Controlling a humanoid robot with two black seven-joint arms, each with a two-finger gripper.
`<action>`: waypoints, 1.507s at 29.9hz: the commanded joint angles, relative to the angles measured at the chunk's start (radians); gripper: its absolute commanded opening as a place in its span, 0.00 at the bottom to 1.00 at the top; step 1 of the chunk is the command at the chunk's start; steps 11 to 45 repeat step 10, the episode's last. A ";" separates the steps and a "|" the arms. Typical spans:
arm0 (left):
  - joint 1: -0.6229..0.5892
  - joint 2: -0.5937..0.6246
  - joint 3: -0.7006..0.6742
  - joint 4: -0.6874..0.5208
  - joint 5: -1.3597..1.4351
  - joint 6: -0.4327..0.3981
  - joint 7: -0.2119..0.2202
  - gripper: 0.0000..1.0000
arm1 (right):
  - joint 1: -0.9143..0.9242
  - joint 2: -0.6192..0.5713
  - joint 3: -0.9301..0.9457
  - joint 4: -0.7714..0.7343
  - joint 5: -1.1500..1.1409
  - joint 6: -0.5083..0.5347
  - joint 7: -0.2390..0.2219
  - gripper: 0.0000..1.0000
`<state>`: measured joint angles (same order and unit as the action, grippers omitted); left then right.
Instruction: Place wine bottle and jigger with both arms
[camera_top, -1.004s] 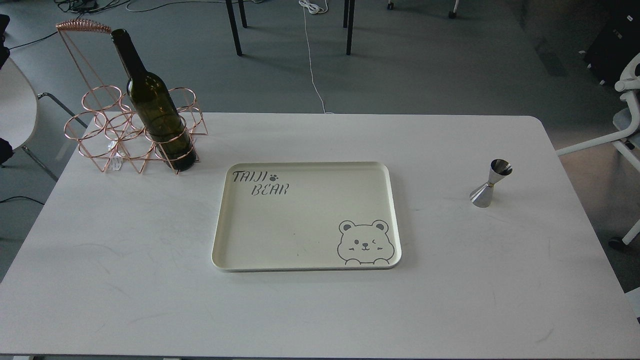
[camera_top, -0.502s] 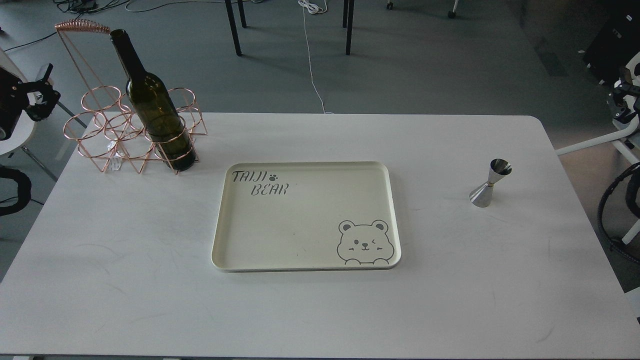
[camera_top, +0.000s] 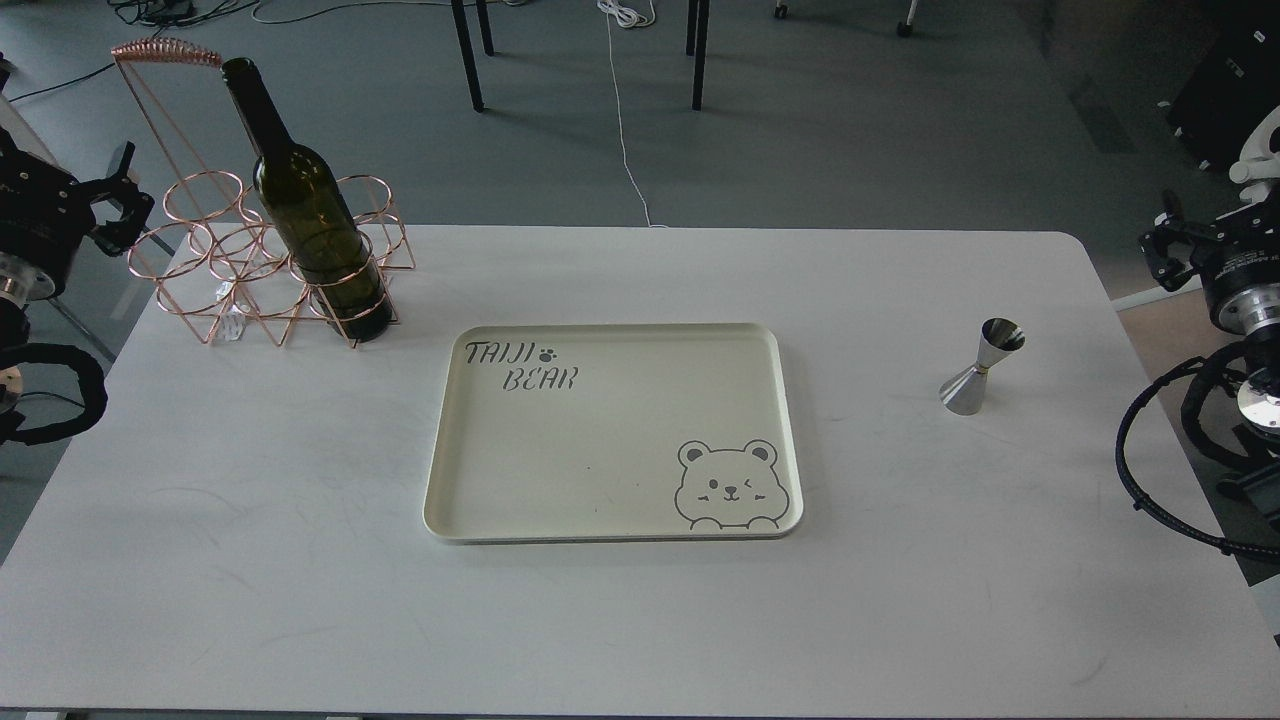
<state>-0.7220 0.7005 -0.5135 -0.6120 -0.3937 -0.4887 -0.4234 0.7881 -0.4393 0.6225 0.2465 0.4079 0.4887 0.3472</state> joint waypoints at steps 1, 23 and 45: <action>0.019 -0.001 -0.008 0.000 -0.001 0.000 0.000 0.98 | -0.013 0.001 0.008 0.000 -0.003 0.000 0.001 0.99; 0.061 0.008 -0.028 -0.002 0.001 0.000 -0.002 0.98 | -0.010 0.001 -0.004 0.000 -0.009 0.000 0.004 0.99; 0.061 0.008 -0.028 -0.002 0.001 0.000 -0.002 0.98 | -0.010 0.001 -0.004 0.000 -0.009 0.000 0.004 0.99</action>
